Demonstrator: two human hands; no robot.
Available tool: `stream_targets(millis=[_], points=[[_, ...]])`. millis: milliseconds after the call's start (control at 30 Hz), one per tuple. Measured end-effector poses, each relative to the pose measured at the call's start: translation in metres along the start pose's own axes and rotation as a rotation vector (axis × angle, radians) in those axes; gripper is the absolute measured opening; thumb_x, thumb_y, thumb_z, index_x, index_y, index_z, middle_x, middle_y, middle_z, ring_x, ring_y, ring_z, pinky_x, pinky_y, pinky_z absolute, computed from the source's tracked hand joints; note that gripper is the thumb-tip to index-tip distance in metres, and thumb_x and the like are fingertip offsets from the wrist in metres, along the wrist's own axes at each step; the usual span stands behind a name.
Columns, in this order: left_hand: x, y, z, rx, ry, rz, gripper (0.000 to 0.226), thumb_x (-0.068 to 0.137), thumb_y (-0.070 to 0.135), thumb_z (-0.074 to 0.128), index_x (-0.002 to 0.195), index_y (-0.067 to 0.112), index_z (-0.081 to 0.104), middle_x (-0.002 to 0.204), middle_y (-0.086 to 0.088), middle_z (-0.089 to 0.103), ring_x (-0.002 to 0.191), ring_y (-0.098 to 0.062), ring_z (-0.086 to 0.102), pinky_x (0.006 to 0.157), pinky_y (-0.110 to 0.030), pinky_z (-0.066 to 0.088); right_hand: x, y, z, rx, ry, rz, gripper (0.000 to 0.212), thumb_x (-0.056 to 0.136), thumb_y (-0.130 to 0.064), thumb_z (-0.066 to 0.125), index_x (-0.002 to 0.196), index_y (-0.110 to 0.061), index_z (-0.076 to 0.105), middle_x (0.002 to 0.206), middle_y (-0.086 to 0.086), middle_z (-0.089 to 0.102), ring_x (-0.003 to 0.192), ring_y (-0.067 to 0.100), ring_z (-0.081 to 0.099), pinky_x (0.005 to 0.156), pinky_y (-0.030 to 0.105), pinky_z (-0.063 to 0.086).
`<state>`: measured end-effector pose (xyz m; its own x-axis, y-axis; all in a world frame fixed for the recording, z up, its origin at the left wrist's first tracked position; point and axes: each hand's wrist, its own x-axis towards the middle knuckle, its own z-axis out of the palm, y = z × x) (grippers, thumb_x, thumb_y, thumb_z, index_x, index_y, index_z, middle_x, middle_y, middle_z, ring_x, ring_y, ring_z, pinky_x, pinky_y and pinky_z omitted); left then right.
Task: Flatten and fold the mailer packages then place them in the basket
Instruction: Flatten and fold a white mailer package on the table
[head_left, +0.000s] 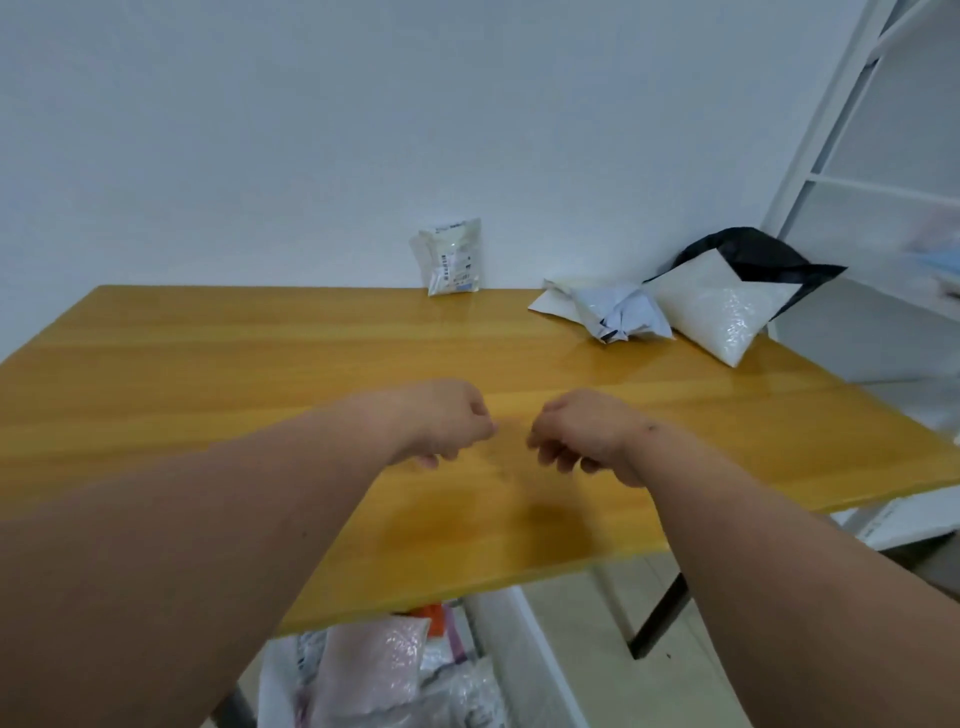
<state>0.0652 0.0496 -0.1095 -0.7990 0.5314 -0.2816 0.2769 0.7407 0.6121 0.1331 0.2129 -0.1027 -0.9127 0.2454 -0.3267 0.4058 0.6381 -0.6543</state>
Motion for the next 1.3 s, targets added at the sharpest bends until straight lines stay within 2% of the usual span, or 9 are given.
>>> stream_targets(millis=[100,267,500,633,800,967,1100,1233,1300], points=[[0.059,-0.005,0.000,0.042,0.172,0.012,0.037,0.096,0.043,0.053,0.130,0.028,0.054,0.124,0.002,0.058,0.109,-0.022,0.057,0.096,-0.039,0.048,0.056,0.012,-0.021,-0.058,0.336,-0.079,0.020,0.091,-0.019,0.054,0.108,-0.014,0.063,0.106,0.002,0.062,0.091,0.020,0.057,0.073,0.033,0.047],[0.156,0.009,0.007,-0.003,0.225,0.068,0.040,0.099,0.037,0.052,0.137,0.025,0.050,0.134,0.000,0.054,0.117,-0.021,0.055,0.100,-0.040,0.047,0.144,0.048,-0.061,-0.179,0.598,0.025,0.053,0.089,-0.024,0.054,0.140,-0.029,0.041,0.134,0.007,0.038,0.114,0.026,0.047,0.091,0.037,0.046],[0.215,0.026,0.014,-0.042,0.269,0.061,0.036,0.097,0.028,0.054,0.132,0.020,0.056,0.127,-0.001,0.058,0.113,-0.019,0.057,0.099,-0.035,0.046,0.213,0.069,-0.101,-0.233,0.462,0.279,0.071,0.092,-0.026,0.042,0.150,-0.051,0.008,0.141,0.015,0.028,0.124,0.035,0.038,0.107,0.049,0.035],[0.224,0.033,0.006,-0.136,0.255,-0.010,0.035,0.098,0.027,0.055,0.132,0.019,0.056,0.128,-0.002,0.057,0.113,-0.017,0.056,0.095,-0.029,0.044,0.237,0.075,-0.108,-0.194,0.448,0.281,0.056,0.095,-0.026,0.040,0.148,-0.039,0.031,0.147,0.005,0.037,0.135,0.031,0.032,0.109,0.050,0.027],[0.216,0.047,-0.011,-0.248,0.195,-0.124,0.045,0.099,0.042,0.051,0.139,0.021,0.049,0.124,0.003,0.054,0.108,-0.016,0.055,0.090,-0.030,0.044,0.228,0.065,-0.104,-0.033,0.572,0.132,0.034,0.088,-0.012,0.049,0.116,-0.014,0.069,0.113,0.009,0.067,0.103,0.029,0.060,0.085,0.037,0.051],[0.200,0.080,-0.026,-0.628,0.166,-0.343,0.075,0.087,0.065,0.054,0.147,0.025,0.033,0.134,0.000,0.050,0.110,-0.025,0.057,0.092,-0.043,0.052,0.160,0.026,-0.068,-0.080,0.306,-0.098,0.032,0.091,-0.013,0.050,0.116,-0.022,0.069,0.114,-0.001,0.067,0.108,0.021,0.061,0.090,0.037,0.050],[0.189,0.082,-0.044,-0.825,0.280,-0.484,0.064,0.088,0.041,0.068,0.137,0.008,0.045,0.110,-0.011,0.064,0.094,-0.027,0.063,0.089,-0.049,0.055,0.122,-0.004,-0.060,0.013,-0.006,-0.168,0.039,0.090,-0.008,0.053,0.123,-0.024,0.063,0.118,-0.005,0.066,0.104,0.014,0.062,0.076,0.018,0.048],[0.171,0.068,-0.067,-0.716,0.101,-0.517,0.037,0.093,0.027,0.065,0.118,-0.001,0.063,0.112,-0.026,0.065,0.094,-0.033,0.062,0.086,-0.044,0.053,0.115,-0.035,-0.073,-0.042,-0.163,-0.224,0.033,0.094,-0.010,0.050,0.122,-0.017,0.065,0.103,-0.001,0.066,0.084,0.015,0.060,0.064,0.017,0.042],[0.160,0.060,-0.073,-0.764,0.070,-0.541,0.037,0.094,0.034,0.065,0.111,0.002,0.063,0.110,-0.023,0.066,0.101,-0.035,0.062,0.085,-0.045,0.055,0.109,-0.052,-0.072,-0.050,-0.243,-0.211,0.033,0.095,-0.010,0.049,0.123,-0.015,0.065,0.111,0.003,0.067,0.094,0.017,0.061,0.071,0.021,0.045]])
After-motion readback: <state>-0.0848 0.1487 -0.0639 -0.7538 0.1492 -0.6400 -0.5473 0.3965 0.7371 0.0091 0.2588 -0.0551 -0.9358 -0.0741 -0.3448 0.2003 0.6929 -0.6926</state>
